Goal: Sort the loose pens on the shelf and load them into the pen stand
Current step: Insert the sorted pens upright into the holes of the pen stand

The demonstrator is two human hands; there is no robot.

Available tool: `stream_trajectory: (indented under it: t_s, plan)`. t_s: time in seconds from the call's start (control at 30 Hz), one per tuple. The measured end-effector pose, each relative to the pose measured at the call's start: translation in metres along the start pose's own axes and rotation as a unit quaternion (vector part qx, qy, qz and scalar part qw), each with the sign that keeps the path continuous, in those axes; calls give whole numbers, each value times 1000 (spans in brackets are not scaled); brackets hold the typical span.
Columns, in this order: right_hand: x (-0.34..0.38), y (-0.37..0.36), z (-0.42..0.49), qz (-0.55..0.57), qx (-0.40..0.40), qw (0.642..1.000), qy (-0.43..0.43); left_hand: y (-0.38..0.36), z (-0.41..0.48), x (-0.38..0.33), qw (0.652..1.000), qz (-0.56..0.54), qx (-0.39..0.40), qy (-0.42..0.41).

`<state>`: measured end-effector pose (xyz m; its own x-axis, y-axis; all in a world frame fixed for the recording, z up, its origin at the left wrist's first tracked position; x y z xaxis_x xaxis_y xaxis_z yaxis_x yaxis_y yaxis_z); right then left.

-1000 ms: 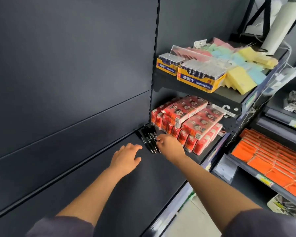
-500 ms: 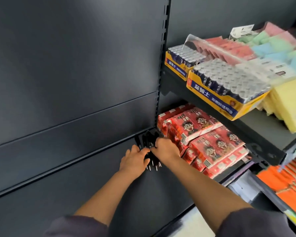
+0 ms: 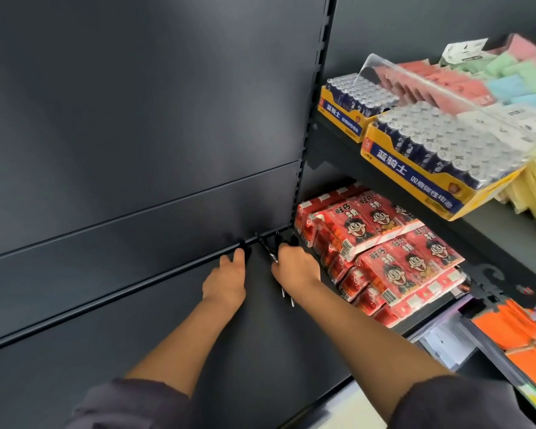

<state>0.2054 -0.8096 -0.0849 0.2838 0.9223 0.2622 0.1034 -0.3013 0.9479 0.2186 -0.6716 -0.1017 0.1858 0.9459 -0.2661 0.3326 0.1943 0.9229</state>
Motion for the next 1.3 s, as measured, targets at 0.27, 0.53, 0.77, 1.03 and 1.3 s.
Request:
stream_trajectory:
  t_s: [0.27,0.53,0.77,1.03,1.3]
  plan:
    - [27,-18,-1,-54,38,998,3,-1,-5,30,990,-138,1,39]
    - [38,-14,-13,141,89,985,-31,1,-19,58,819,-557,6,137]
    - [62,7,-52,382,109,918,8,20,-42,43,722,-680,41,120]
    - [100,22,-95,354,130,923,81,41,-96,45,669,-738,65,61]
    - [122,18,-151,250,96,946,181,50,-174,65,689,-722,-22,59]
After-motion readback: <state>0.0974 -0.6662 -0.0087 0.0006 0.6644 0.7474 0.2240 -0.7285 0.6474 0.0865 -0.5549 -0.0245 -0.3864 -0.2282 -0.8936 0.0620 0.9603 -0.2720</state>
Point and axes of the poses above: each hand's wrist, its own z-axis towards the middle knuckle, its own y-axis out of the back of the hand, x = y × z, the point moved 5 cm from there along z, towards the middle knuckle, and after that the axes turned 1 degree about -z, right-handed, at the moved point
